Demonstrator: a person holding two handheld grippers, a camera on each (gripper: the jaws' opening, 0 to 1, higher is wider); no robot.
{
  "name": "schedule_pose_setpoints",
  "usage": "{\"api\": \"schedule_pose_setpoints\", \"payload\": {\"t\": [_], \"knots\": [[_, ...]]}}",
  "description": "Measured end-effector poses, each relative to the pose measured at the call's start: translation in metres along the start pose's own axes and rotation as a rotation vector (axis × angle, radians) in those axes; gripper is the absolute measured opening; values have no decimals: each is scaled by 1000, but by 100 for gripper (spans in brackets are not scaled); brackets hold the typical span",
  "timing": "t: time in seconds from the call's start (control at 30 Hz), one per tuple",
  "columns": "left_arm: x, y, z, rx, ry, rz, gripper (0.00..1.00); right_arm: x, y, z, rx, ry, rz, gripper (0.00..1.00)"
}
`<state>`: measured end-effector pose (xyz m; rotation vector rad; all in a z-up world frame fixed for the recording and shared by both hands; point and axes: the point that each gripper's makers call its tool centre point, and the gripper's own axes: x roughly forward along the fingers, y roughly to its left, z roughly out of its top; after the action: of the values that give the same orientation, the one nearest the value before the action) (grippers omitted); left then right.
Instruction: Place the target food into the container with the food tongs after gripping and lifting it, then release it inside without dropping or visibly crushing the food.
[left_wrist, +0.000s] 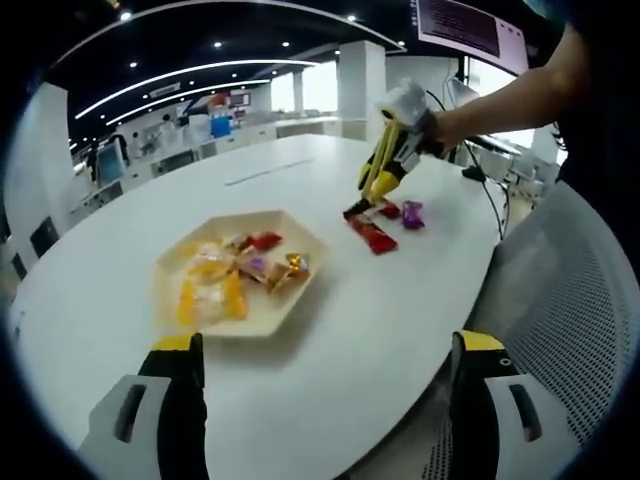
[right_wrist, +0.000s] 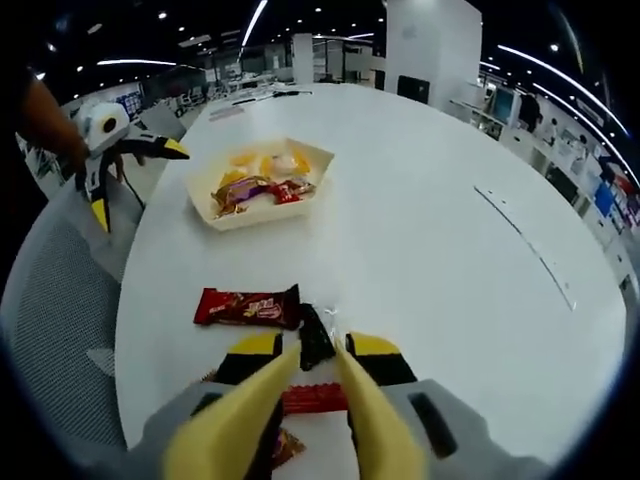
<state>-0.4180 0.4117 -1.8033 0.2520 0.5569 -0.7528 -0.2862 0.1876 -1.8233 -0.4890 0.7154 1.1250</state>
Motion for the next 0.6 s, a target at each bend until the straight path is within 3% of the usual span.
{"api": "schedule_pose_setpoints", "payload": {"t": [0.3,0.53,0.6], "knots": [[1,-1,-2,0,11,-2,99,3,-9,4,37,-4,-1,27],[1,0,-3,0,16,2,99,12,-6,-1,-20,23,18,25],[2,-1,-3,0,20,-2,99,12,-6,2,49,12,17,23]]}}
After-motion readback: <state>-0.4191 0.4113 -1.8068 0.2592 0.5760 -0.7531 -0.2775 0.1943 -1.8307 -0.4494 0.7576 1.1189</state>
